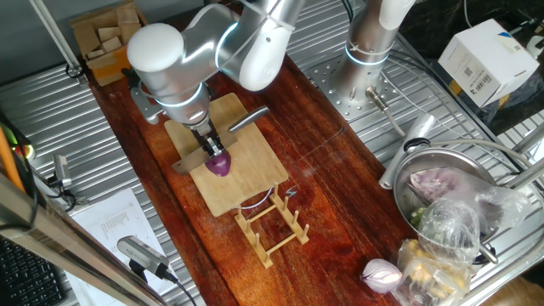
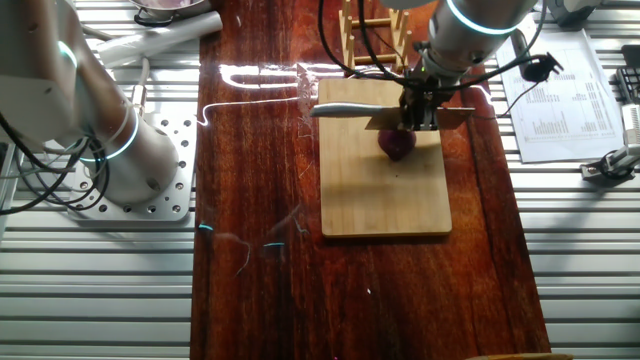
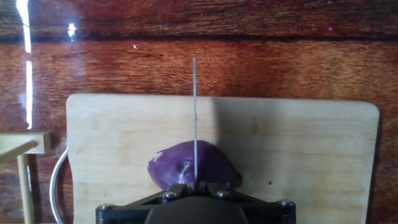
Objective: Chop the onions
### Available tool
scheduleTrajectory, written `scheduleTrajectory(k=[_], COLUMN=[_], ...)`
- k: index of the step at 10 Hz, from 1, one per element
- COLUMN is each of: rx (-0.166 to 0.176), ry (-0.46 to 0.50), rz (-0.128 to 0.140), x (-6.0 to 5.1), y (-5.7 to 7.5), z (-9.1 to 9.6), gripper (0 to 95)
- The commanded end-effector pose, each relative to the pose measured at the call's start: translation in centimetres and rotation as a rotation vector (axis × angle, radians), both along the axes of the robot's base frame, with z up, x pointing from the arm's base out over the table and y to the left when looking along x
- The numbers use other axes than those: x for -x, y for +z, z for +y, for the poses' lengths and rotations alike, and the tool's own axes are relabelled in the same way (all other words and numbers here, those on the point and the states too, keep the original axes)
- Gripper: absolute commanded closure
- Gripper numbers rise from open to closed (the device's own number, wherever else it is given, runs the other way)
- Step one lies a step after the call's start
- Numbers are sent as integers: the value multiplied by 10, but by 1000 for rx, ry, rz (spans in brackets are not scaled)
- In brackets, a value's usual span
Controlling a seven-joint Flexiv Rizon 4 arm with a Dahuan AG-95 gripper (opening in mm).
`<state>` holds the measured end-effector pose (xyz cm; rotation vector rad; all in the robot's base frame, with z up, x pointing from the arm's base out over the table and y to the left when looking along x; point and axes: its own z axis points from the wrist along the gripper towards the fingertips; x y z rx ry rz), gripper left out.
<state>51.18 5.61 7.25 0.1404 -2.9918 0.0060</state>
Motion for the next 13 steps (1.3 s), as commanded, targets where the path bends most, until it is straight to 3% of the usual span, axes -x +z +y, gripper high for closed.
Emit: scheduleTrajectory(k=[1,7,13], rx=[-7,-14,-15], ry=[-2,-9,-6], rz=[4,10,5], x=[6,10,14], y=[-24,-1,2], z=[-2,-3,-4], gripper=[950,950,950])
